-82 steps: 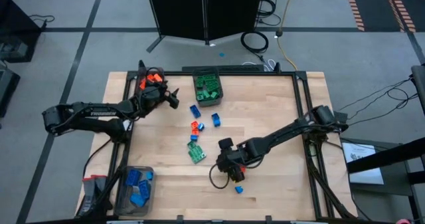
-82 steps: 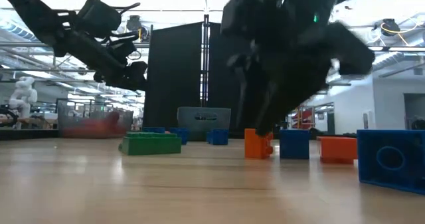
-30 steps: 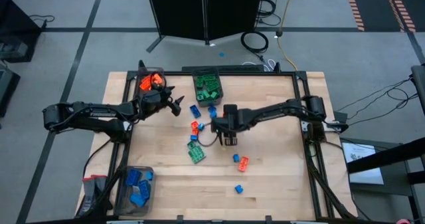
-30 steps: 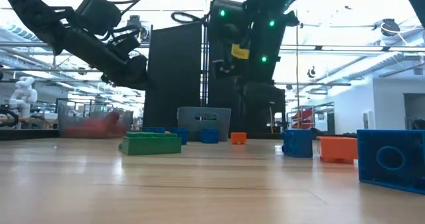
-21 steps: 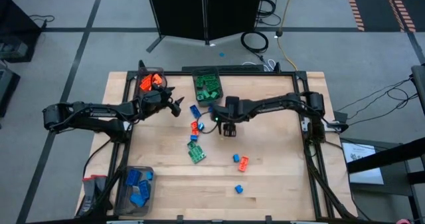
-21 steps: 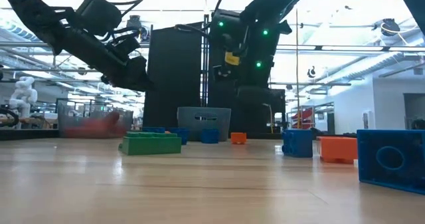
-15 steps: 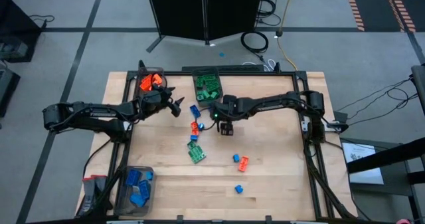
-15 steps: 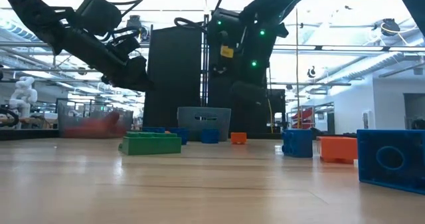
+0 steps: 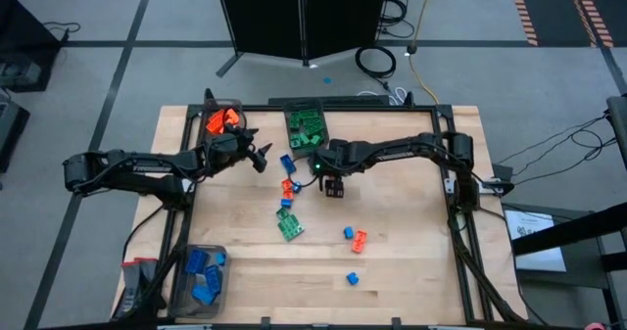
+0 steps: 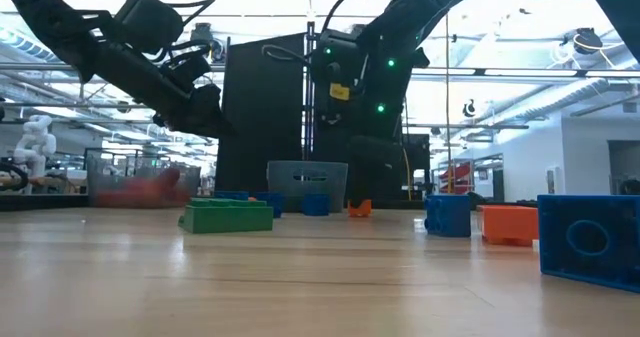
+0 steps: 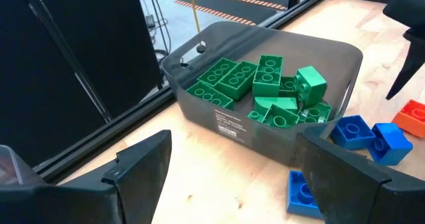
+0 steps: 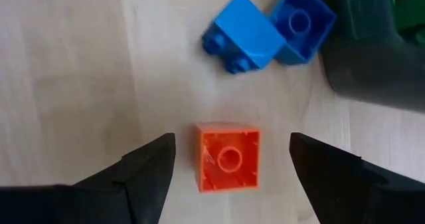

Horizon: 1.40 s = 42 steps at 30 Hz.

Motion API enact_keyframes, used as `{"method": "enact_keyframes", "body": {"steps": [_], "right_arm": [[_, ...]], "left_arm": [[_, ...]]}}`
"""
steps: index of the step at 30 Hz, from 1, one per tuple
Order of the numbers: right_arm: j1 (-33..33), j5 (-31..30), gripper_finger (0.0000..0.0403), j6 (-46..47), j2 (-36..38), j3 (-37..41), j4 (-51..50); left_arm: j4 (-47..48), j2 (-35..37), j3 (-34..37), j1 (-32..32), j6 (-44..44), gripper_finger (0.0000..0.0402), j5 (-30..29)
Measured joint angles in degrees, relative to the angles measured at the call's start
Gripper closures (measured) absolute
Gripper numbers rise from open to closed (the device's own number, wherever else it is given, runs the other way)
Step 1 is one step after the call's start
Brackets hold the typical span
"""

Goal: Sort blocks
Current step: Put the orange game piece into the top left black transparent bin

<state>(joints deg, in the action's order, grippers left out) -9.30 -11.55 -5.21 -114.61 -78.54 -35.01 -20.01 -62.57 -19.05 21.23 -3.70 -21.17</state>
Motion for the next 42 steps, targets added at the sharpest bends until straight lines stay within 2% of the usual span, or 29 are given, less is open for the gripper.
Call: {"method": "enact_keyframes", "body": {"steps": [11,14,17,22,23,28,34,38,42], "right_arm": [[-2.76,4.78,0.0113,0.67,-1.86,0.00,-0.24],[-3.08,5.06,0.0126,0.74,-2.49,-0.11,-0.09],[-3.16,5.91,0.0163,1.28,-2.72,-0.11,-0.13],[-3.09,6.51,0.0279,0.74,-2.84,-0.15,-0.22],[-3.13,6.58,0.0290,0.07,-2.83,-0.15,-0.09],[-2.46,6.01,0.0290,-1.09,-3.12,-1.44,0.12],[-0.13,5.39,0.0290,-5.61,-2.87,-10.74,1.40],[1.74,5.50,0.0290,-9.40,-1.68,-18.57,0.67],[3.15,5.49,0.0290,-12.12,0.67,-24.64,-0.31]], "left_arm": [[0.03,0.00,0.01,0.00,0.04,0.0080,0.02],[0.11,0.00,0.01,0.00,0.07,0.0080,0.02],[0.02,0.00,0.01,0.00,0.11,0.0080,0.00],[0.00,0.00,0.00,0.00,0.11,0.0080,0.02],[0.00,0.00,0.01,0.00,0.11,0.0080,0.01],[-0.04,0.00,0.01,0.00,0.81,0.0080,0.01],[-2.49,0.00,0.02,-0.14,5.21,0.0080,0.65],[-6.26,0.00,0.02,-0.88,8.50,0.0080,5.20],[-10.51,0.09,0.03,-1.48,6.81,0.0080,11.24]]}}
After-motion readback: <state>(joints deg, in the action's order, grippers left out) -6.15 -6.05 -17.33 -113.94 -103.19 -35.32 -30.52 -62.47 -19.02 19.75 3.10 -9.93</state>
